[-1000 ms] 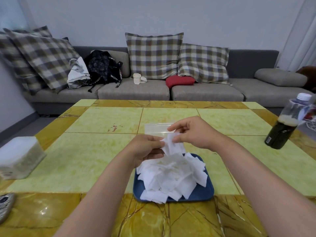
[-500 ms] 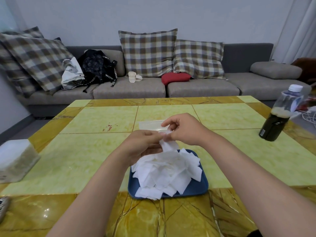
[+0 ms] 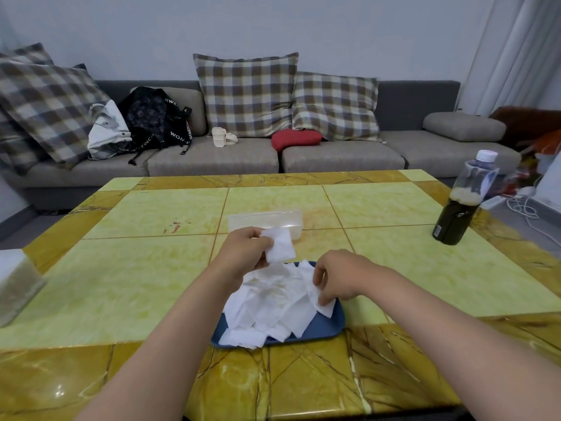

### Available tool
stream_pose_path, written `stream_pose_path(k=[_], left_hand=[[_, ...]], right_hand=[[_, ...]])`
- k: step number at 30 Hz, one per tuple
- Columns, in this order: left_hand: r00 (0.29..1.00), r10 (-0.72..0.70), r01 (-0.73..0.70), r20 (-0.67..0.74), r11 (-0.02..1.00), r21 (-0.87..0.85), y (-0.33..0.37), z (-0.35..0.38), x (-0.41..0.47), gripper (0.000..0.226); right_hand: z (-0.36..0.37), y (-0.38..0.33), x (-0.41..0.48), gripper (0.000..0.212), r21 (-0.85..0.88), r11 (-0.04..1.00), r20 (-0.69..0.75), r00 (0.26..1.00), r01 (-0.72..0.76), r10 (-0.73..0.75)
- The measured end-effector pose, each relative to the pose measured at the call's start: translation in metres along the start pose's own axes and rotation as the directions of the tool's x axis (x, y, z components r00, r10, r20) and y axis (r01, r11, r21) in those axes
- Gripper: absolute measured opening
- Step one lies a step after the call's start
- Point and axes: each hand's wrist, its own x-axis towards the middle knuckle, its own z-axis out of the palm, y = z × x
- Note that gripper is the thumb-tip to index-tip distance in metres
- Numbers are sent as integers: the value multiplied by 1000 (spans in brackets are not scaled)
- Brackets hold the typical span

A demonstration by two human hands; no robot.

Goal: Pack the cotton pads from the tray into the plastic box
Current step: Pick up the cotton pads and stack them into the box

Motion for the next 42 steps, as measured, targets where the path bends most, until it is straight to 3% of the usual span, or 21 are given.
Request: stream_pose_path(k=[3, 10, 14, 16, 18, 24, 30, 36, 39, 42], left_hand=[[1000, 10, -10, 3, 1000, 6, 2, 8, -5, 9], [998, 29, -30, -57, 999, -16, -3, 6, -6, 16], [999, 15, -17, -49, 999, -41, -6, 5, -6, 8], [1000, 0, -1, -24, 998, -65, -7, 7, -8, 5], [1000, -15, 16, 10, 994, -108, -6, 9, -11, 7], [987, -27, 67, 160, 965, -253, -1, 8, -14, 23], [977, -5, 73, 215, 948, -309, 2, 3, -14, 29], [1000, 19, -15, 21, 986, -168, -2, -4, -8, 12], [997, 14, -24, -74, 989, -143, -4, -12, -2, 14], [995, 29, -39, -96, 995, -96, -6, -14, 0, 11]], right_hand=[[3, -1, -2, 44, -22, 1000, -11, 1000, -22, 22], [-28, 11, -14, 14, 353, 934, -12, 998, -49, 57], [-43, 4, -23, 2, 652, 757, -86, 996, 46, 13], [-43, -7, -22, 4, 784, 614, -102, 995, 91, -16], [-42, -18, -20, 11, 831, 547, -126, 992, 103, 6], [-36, -37, -11, 18, 812, 573, -191, 978, 111, 81], [-35, -45, 0, 19, 780, 615, -250, 958, 113, 141], [-31, -40, 4, 25, 694, 712, -257, 960, 107, 106], [-28, -26, 2, 6, 512, 848, -276, 961, 136, 13], [-22, -19, -6, 19, 188, 955, -160, 967, 228, -200]])
